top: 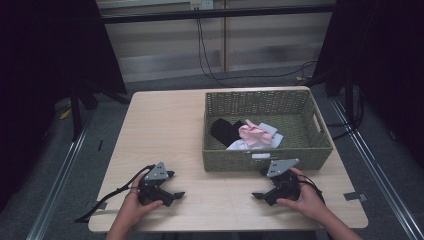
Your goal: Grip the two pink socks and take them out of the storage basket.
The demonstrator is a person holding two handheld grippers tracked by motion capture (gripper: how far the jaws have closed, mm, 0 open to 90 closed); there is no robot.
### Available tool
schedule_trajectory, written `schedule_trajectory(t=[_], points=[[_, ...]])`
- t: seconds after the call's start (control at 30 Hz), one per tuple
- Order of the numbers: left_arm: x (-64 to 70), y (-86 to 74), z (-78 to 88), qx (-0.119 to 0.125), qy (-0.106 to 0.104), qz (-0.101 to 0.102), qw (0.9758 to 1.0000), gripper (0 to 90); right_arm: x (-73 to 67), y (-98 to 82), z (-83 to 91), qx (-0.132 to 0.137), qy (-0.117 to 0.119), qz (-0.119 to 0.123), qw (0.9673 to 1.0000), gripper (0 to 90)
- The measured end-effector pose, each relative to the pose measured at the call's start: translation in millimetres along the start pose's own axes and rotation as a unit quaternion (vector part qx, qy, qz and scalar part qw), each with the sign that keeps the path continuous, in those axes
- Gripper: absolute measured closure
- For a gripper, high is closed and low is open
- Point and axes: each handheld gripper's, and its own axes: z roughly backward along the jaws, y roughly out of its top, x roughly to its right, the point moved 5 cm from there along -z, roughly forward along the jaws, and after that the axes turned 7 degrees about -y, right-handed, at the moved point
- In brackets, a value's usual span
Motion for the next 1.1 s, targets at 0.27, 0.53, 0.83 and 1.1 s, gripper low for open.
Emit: schedule_trajectory(t=[0.27,0.53,0.83,1.1], points=[[0.0,-0.1,0.1,0.0,0.0,0.0,1.0,14.1,1.4,0.2,4.0,-0.014,0.007,-0.02,0.9997,15.0],[0.1,-0.1,0.1,-0.001,0.0,0.0,1.0,14.1,6.1,18.3,25.3,-0.045,0.019,-0.014,0.9987,16.1],[0.0,-0.1,0.1,-0.001,0.0,-0.001,1.0,14.1,7.9,35.8,44.8,-0.086,0.038,0.005,0.9955,18.7],[0.1,-0.1,0.1,-0.001,0.0,0.0,1.0,14.1,13.6,54.0,64.7,-0.104,0.055,0.012,0.993,20.2]])
